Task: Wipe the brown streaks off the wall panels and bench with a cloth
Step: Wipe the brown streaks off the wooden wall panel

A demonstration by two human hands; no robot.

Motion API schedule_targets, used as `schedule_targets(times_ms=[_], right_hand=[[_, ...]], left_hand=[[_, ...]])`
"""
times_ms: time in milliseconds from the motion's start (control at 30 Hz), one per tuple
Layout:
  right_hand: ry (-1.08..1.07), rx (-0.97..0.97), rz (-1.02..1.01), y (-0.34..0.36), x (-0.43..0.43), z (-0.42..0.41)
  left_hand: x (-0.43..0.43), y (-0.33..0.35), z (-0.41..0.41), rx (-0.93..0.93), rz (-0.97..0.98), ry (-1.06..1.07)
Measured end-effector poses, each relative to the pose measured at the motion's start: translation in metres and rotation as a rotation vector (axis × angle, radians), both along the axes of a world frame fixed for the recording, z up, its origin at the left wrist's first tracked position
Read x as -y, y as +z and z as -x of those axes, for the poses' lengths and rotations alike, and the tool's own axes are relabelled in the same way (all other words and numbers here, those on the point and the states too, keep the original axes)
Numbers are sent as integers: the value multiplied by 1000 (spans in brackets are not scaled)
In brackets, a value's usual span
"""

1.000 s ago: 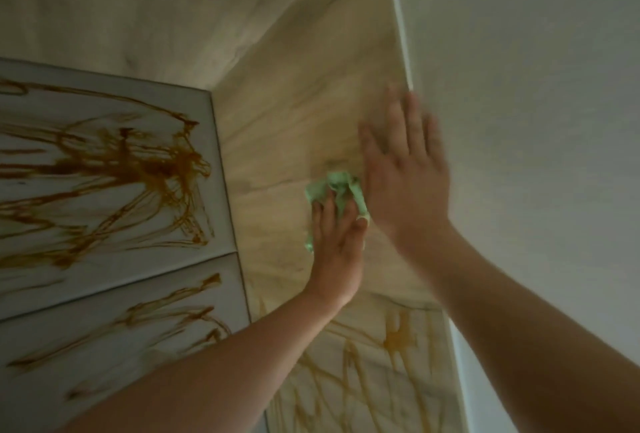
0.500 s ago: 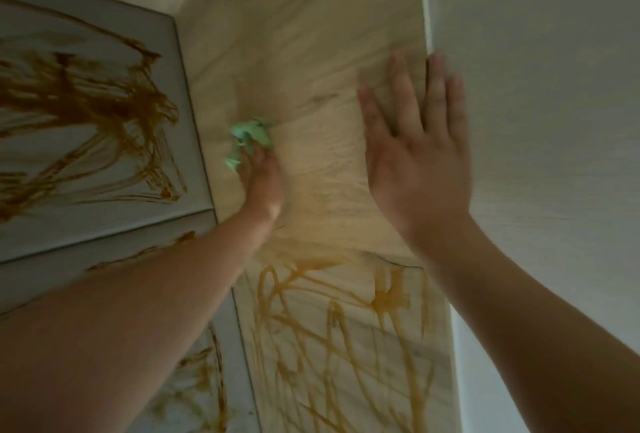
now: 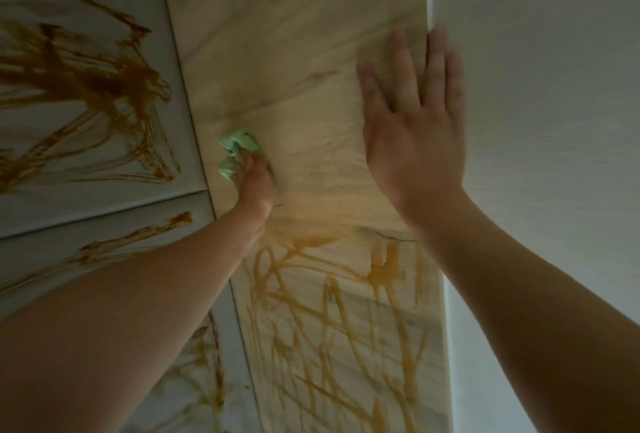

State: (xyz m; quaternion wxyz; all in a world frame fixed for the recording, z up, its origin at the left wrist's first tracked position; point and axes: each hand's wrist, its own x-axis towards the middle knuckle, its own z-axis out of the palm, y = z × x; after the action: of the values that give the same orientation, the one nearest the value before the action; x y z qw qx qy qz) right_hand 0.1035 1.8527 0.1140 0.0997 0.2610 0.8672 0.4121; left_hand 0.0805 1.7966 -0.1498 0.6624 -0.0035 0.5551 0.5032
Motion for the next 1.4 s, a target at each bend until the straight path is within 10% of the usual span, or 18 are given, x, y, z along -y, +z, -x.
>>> schedule_targets(times_ms=[300,733,900,1200,1400], right_hand=[[-177,-33,68,-3,34,-7],[-279,115,46,-12,40,-8],[-295,76,78,-11,39,-6],[-297,10,-11,-25,38,-1],[-306,35,-17,-22,41,-2]], left_hand=[[71,124,-51,-302,-583,-9],[10,-193,-30,376,120,-112],[28,-86,-22,358,71,10],[-22,-113,30,526,364,76],[-83,-116,89,340,129,133]])
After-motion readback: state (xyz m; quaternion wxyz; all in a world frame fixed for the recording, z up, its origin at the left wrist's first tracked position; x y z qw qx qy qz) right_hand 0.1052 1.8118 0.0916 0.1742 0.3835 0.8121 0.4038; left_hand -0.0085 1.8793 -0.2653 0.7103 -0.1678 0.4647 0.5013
